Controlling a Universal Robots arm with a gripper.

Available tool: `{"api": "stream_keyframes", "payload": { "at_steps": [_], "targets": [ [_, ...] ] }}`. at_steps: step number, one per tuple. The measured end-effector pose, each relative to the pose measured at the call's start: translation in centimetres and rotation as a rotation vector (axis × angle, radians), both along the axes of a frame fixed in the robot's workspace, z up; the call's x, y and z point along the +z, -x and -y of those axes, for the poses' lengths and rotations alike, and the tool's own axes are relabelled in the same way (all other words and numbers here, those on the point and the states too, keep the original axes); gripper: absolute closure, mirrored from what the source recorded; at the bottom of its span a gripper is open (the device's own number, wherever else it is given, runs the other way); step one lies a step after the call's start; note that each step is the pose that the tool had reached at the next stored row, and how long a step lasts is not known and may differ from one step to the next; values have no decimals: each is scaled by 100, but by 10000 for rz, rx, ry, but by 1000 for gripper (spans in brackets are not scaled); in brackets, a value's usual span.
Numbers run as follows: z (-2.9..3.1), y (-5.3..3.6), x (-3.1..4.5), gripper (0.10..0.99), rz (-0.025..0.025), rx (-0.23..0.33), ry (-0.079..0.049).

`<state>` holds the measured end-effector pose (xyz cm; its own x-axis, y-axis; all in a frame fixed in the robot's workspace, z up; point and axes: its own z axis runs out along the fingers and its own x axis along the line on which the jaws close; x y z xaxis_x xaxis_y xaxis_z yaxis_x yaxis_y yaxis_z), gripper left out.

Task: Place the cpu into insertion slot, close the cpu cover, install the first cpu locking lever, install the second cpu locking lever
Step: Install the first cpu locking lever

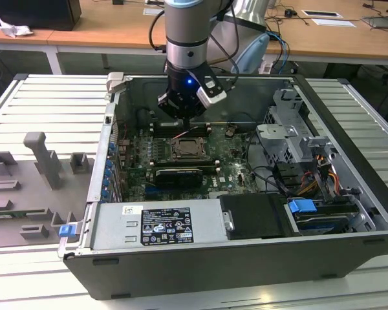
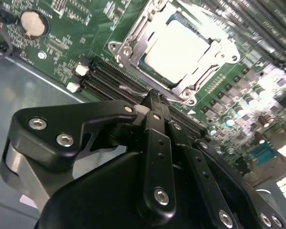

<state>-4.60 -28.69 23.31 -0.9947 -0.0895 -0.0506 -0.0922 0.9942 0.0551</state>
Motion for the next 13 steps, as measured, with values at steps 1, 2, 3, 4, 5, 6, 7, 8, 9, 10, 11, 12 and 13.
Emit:
{"api": "stream_keyframes", "payload": {
  "at_steps": [1, 2, 3, 4, 5, 6, 7, 8, 9, 10, 11, 12, 13],
  "targets": [
    [-14, 0, -11, 980, -2, 1, 1],
    [-26, -1, -29, 980, -1, -3, -8],
    [-28, -8, -36, 980, -2, -11, -18],
    [-29, -13, -40, 980, -2, -13, -22],
    [-32, -22, -45, 980, -2, -14, -24],
    [-40, -33, -52, 980, -2, -14, -24],
    [-47, -41, -58, 980, -2, -13, -25],
    [-59, -53, -70, 980, -2, -14, -25],
    [-65, -62, -78, 980, -2, -14, -25],
    [-68, -71, -86, 980, -1, -14, -26],
    [-69, -85, -100, 980, -2, -14, -24],
    [-70, -95, -111, 980, -2, -14, -24],
    [-70, -111, -131, 980, -3, -14, -24]
  ]
}}
